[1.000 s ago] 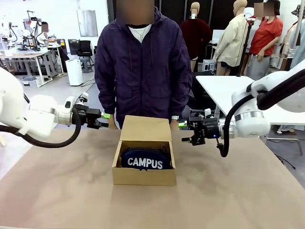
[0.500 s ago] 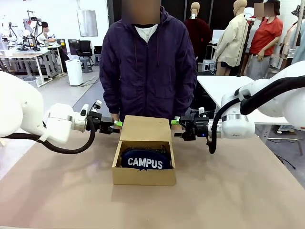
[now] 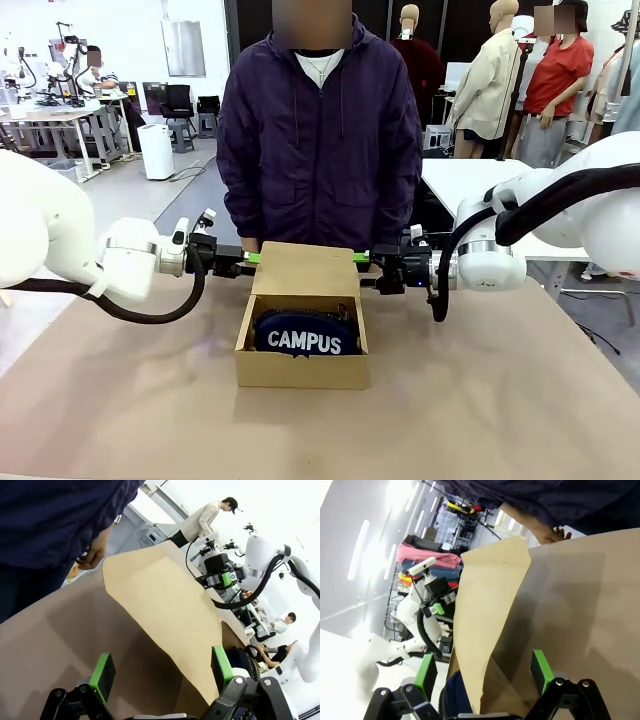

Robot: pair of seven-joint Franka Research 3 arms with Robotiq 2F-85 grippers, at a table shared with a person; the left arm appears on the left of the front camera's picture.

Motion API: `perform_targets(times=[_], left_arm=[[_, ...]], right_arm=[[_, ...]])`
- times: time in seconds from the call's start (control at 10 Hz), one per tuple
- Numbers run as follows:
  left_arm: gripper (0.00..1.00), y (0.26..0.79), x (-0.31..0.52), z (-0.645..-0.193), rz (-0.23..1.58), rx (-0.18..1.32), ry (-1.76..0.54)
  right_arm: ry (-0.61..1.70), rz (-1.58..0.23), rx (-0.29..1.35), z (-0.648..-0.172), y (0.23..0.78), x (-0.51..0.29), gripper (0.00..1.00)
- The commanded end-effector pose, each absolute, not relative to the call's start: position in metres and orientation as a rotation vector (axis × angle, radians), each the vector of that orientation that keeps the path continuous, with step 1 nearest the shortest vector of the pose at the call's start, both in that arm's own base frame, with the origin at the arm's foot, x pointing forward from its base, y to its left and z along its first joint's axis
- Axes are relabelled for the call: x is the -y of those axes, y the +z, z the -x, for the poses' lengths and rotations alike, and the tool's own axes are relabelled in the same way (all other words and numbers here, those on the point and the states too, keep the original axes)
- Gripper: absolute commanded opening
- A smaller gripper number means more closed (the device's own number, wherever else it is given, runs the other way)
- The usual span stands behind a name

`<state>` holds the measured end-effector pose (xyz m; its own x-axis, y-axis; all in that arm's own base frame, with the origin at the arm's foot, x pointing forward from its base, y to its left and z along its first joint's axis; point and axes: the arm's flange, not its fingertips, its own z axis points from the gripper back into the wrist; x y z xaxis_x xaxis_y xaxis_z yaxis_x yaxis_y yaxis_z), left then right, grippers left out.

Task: Pack the items into the box.
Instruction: Close the Mailer Box.

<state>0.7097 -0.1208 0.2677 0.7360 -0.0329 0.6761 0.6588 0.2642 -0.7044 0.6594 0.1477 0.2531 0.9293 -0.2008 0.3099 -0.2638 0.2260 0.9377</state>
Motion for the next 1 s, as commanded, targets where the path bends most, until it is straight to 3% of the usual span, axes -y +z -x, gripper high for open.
perform_targets(times=[0.0, 0.4, 0.9], left_arm=[[1.0, 0.268, 0.13, -0.723, 1.224, 0.673, -0.508], [1.0, 0.264, 0.14, -0.738, 1.268, 0.772, -0.526], [1.0, 0.284, 0.146, -0.722, 1.325, 0.861, -0.657]], right_arm=[[0.153, -1.437, 0.337, -0.681, 0.241, -0.158, 1.0], [0.214, -1.536, 0.398, -0.695, 0.238, -0.167, 1.0], [0.24, -1.555, 0.424, -0.696, 0.251, -0.173, 1.0]])
